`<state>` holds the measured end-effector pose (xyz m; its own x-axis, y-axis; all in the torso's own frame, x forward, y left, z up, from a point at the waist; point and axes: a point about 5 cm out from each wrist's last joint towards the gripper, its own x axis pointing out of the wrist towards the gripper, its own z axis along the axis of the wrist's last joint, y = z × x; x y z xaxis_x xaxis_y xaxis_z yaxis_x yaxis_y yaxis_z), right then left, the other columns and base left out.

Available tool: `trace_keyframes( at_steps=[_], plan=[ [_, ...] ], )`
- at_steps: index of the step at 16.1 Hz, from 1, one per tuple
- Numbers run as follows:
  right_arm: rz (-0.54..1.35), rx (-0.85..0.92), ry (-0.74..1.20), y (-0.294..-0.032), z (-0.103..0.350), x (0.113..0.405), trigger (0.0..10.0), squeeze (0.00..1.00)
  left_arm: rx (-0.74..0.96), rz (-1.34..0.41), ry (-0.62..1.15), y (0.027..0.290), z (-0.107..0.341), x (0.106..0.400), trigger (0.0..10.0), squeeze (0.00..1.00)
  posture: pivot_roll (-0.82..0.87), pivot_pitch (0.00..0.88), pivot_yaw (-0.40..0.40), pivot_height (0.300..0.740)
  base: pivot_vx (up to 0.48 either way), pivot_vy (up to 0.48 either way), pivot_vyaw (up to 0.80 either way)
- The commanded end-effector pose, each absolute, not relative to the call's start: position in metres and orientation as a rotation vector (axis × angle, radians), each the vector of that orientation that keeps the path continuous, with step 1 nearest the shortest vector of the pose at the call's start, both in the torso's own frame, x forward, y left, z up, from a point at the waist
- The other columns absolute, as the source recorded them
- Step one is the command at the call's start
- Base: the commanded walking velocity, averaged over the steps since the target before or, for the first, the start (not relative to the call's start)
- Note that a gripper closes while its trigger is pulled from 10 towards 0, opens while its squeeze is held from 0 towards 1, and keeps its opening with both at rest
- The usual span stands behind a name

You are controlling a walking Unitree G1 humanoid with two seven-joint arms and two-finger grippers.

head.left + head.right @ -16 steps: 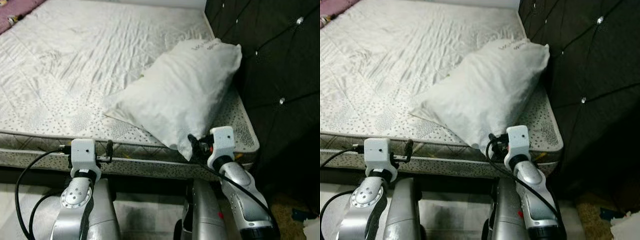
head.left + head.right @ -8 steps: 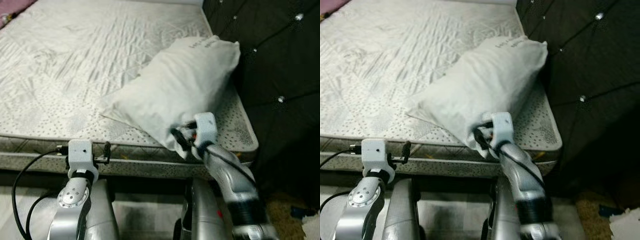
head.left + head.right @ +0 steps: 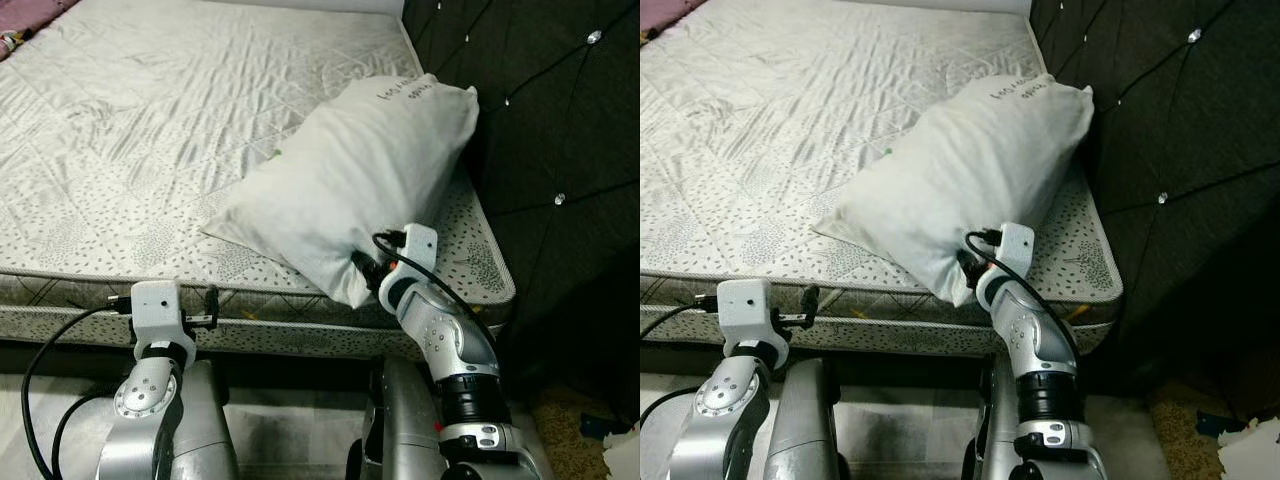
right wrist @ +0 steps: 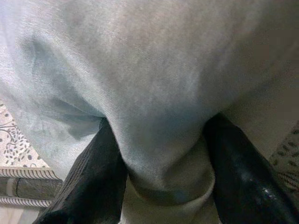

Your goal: Clean up the room

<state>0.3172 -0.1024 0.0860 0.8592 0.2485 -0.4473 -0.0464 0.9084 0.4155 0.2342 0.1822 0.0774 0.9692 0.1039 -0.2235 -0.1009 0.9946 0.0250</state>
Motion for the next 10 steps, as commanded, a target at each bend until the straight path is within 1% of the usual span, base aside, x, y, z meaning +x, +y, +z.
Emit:
trace_keyframes(
  at_steps=[1, 3, 5, 8, 10],
  plan=[
    [0.151, 0.413, 0.553, -0.101, 0.08, 0.318, 0.0, 0.0, 0.02, 0.109, 0.224, 0.183, 0.077, 0.236, 10.0, 0.0, 0.16, 0.0, -0.063, 0.514, 0.0, 0.0, 0.0],
    [0.135, 0.412, 0.559, -0.105, 0.077, 0.319, 0.0, 0.0, 0.029, 0.098, 0.22, 0.182, 0.077, 0.24, 10.0, 0.0, 0.15, 0.0, -0.061, 0.514, 0.0, 0.0, 0.0],
    [0.141, 0.366, 0.551, -0.113, 0.074, 0.322, 0.0, 0.0, 0.032, 0.101, 0.217, 0.182, 0.077, 0.243, 10.0, 0.0, 0.15, 0.0, -0.059, 0.514, 0.0, 0.0, 0.0],
    [0.077, 0.275, 0.466, -0.149, 0.088, 0.345, 0.0, 0.0, 0.031, 0.102, 0.209, 0.181, 0.078, 0.247, 10.0, 0.0, 0.14, 0.0, -0.053, 0.514, 0.0, 0.0, 0.0],
    [0.015, 0.175, 0.392, -0.177, 0.103, 0.359, 0.0, 0.0, 0.032, 0.101, 0.205, 0.181, 0.078, 0.251, 10.0, 0.0, 0.14, 0.0, -0.051, 0.514, 0.0, 0.0, 0.0]
  ],
)
